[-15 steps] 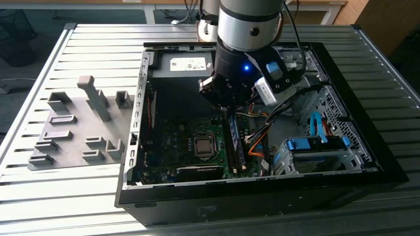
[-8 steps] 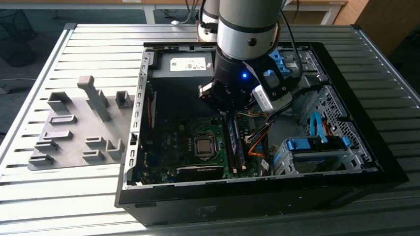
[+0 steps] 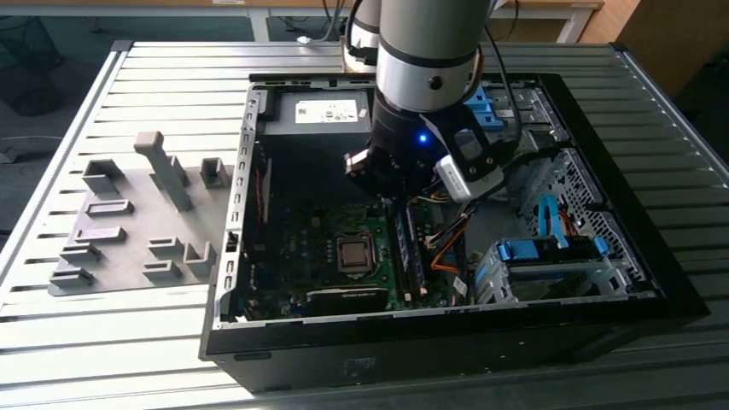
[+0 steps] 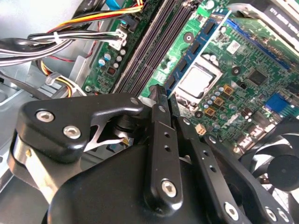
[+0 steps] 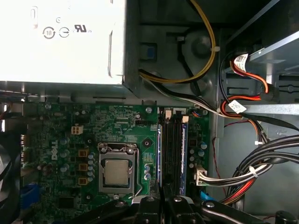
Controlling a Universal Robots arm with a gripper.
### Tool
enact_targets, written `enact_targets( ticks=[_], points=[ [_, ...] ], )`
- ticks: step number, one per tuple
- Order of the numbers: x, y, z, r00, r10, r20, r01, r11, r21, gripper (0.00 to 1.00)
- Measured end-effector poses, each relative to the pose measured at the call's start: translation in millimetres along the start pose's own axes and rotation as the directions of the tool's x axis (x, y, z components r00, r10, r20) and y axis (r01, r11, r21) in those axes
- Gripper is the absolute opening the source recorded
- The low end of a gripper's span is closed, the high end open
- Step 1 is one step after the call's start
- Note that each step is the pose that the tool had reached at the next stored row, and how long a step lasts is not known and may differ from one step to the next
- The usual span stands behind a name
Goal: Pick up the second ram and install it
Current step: 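Insert the second ram into the second slot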
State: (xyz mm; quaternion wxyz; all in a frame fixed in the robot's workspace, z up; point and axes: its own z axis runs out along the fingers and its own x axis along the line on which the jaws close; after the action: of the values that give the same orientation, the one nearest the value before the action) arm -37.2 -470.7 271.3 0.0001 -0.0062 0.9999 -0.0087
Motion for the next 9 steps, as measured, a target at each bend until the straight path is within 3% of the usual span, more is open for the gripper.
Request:
enact_targets(
  ticks=[6,9],
  points=[
    [-0.1,0.0,0.8,1.0,0.0,-0.0001,0.0,1.0,0.0,0.14],
    [-1.9,0.0,1.9,1.0,0.002,-0.0038,-0.002,1.0,-0.0005,0.14]
  ],
)
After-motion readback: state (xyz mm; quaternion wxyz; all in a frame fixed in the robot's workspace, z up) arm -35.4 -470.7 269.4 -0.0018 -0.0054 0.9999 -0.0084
